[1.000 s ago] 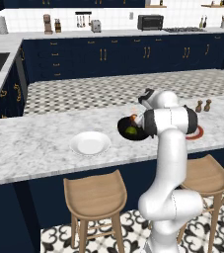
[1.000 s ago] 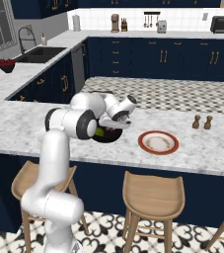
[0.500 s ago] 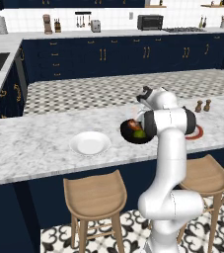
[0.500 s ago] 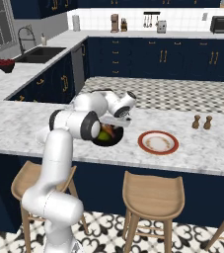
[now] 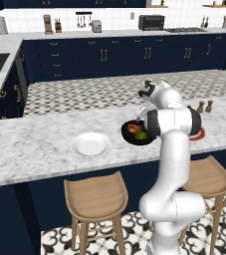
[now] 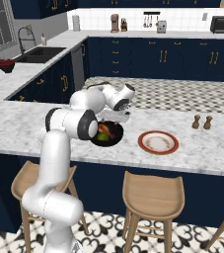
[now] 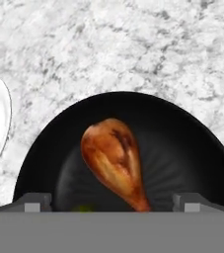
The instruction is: Pick the chicken drumstick and lime from their plates and place them in the bowl. Then put the bowl in the fridge.
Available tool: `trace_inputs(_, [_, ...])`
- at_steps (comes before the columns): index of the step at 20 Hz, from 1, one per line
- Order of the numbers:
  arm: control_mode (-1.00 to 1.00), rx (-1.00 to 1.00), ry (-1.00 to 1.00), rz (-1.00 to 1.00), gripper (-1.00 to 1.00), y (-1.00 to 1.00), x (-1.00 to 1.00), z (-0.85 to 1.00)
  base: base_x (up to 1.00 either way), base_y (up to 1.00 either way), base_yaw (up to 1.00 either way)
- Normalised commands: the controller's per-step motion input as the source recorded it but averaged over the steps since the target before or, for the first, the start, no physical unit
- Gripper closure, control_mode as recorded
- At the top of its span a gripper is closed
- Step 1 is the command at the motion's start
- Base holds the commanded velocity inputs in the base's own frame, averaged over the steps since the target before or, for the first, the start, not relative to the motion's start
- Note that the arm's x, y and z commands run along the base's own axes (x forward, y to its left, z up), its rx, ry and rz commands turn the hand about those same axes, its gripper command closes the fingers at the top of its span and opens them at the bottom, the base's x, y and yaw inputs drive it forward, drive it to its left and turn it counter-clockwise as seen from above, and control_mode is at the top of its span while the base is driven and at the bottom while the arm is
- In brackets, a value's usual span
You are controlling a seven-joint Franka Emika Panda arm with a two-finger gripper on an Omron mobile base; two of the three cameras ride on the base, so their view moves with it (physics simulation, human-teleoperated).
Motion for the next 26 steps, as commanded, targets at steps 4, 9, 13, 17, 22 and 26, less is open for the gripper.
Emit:
trace_inputs(4, [-1.0, -0.02, -0.02, -0.18, -1.0, -0.25, -0.71, 0.19, 0.0, 0.0, 0.0])
trace_inputs(9, [-1.0, -0.05, 0.0, -0.32, -1.0, -0.21, -0.36, -0.3, 0.0, 0.0, 0.0])
trace_inputs(13, [-1.0, -0.04, 0.01, -0.3, -1.0, -0.2, 0.04, -0.42, 0.0, 0.0, 0.0])
trace_inputs(17, [-1.0, -0.02, 0.07, -0.32, -1.0, -0.43, 0.07, -0.14, 0.0, 0.0, 0.0])
trace_inputs(22, [-1.0, -0.03, 0.04, -0.33, -1.0, -0.34, 0.03, -0.04, 0.0, 0.0, 0.0])
trace_inputs(26, [-1.0, -0.02, 0.0, -0.29, -1.0, -0.05, 0.0, -0.01, 0.0, 0.0, 0.0])
